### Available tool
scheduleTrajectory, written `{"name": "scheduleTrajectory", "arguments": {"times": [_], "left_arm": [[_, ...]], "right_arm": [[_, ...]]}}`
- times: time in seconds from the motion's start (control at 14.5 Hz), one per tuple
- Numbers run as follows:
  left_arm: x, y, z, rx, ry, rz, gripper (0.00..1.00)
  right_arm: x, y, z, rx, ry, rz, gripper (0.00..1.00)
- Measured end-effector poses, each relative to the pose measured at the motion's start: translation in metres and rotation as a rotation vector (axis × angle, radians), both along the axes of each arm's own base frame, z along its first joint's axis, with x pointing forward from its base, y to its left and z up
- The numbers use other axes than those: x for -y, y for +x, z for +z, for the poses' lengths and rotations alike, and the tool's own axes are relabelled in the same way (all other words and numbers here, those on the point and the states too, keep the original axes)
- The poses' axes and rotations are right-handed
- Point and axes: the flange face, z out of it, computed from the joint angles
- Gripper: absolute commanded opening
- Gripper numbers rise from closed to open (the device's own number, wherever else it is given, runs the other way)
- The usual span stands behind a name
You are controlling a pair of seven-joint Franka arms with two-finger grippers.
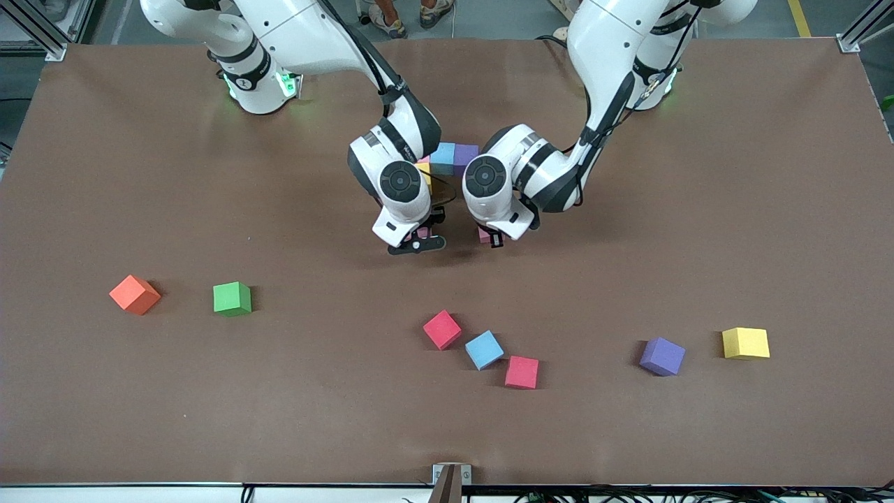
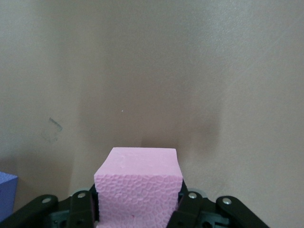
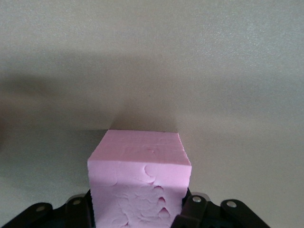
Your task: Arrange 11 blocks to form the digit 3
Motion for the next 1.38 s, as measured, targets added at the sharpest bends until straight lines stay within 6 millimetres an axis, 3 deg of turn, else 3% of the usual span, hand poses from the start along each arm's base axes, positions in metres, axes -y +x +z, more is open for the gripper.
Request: {"name": "scheduleTrajectory", "arguments": {"times": [1.38], "left_arm": [[0.007,-0.011,-0.002,-0.013,-0.003,-0.017,0.01]], "right_arm": [[0.001,-0.001,-0.001,-0.002,-0.003,-0.001,0.33]]}}
